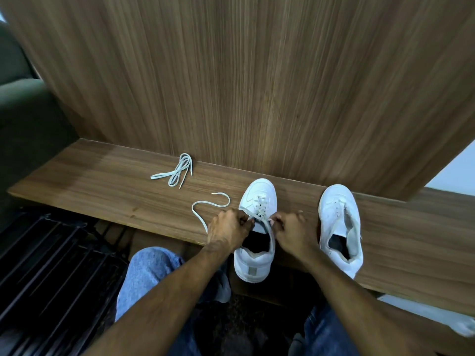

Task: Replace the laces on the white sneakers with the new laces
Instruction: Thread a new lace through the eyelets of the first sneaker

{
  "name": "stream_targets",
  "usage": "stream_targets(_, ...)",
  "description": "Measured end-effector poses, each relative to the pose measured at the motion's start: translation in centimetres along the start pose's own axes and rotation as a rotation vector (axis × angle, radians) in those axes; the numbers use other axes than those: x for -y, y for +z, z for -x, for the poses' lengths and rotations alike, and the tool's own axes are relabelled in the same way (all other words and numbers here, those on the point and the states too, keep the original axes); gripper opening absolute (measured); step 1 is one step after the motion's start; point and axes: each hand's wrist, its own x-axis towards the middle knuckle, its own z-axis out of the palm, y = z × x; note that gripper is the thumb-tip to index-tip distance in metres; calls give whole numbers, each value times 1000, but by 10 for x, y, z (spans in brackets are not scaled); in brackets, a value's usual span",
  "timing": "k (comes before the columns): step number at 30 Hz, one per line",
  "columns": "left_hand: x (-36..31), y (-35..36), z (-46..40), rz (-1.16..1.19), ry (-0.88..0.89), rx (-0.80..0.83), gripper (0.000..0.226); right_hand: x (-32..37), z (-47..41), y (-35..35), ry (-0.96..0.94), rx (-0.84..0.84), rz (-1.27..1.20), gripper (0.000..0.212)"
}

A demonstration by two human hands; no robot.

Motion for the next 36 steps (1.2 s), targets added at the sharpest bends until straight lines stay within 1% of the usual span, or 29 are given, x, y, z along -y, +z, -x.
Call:
stream_targets(2, 0, 1, 0, 17, -7, -5, 29, -6, -5, -13, 137, -58, -142, 20)
stream_targets(4, -1, -2, 1, 23, -9, -2, 27, -14, -12, -33, 287, -203, -398, 26)
stream_targets(5, -2, -3, 2, 17, -7, 1, 27, -19, -15, -42, 333, -274, -499, 27)
stream_targets(6, -3, -3, 2, 8, -4, 5, 26, -23, -15, -50, 344, -309, -532, 25)
stream_targets(7, -4, -4, 2, -3, -1, 11, 26, -26, -14, -54, 336, -301, -494, 22)
stream_targets(9, -4, -8, 2, 11, -9, 29, 23, -31, -10, -51, 317, -193, -308, 19)
stream_targets(11, 0, -9, -3, 124, 4, 93, 18, -34, -4, -42, 251, -83, -104, 28)
stream_targets(12, 3, -10, -7, 204, 21, 150, 16, -35, -1, -38, 178, -52, -43, 36)
stream_targets(14, 9, -13, -15, 310, 77, 259, 10, -33, 2, -30, 13, -2, -1, 49)
stream_targets(15, 14, -14, -21, 321, 102, 286, 7, -28, 3, -25, -51, 23, 0, 50)
stream_targets(17, 19, -17, -31, 307, 121, 292, 7, -17, 3, -17, -117, 80, 21, 40)
stream_targets(19, 16, -22, -33, 247, 130, 282, 10, -8, 2, -9, -89, 103, 56, 27)
stream_targets(20, 12, -25, -31, 186, 146, 267, 11, -5, 1, -6, -64, 102, 77, 24)
stream_targets(22, 2, -31, -25, -35, 175, 220, 14, 0, 2, -8, -31, 96, 148, 24)
stream_targets(24, -6, -34, -18, -270, 211, 107, 21, 5, 4, -16, 3, 119, 256, 26)
stream_targets(25, -6, -34, -16, -331, 220, 62, 24, 8, 6, -21, 23, 125, 302, 26)
stream_targets(27, -5, -33, -15, -386, 206, 33, 26, 9, 8, -28, 43, 123, 363, 27)
stream_targets(30, -1, -32, -14, -399, 182, 34, 27, 12, 6, -29, 62, 136, 383, 26)
stream_targets(32, 2, -34, -16, -377, 158, 62, 25, 10, 3, -25, 79, 168, 309, 23)
stream_targets(33, 4, -38, -19, -358, 132, 98, 24, 7, 1, -24, 101, 178, 222, 21)
stream_targets(34, 6, -44, -22, -319, 96, 154, 25, 3, -2, -23, 143, 184, 84, 21)
stream_targets(35, 9, -50, -27, -220, 48, 231, 26, -2, -4, -24, 201, 193, -99, 23)
stream_targets(36, 11, -57, -30, -37, 5, 314, 27, -5, -6, -29, 263, 209, -308, 24)
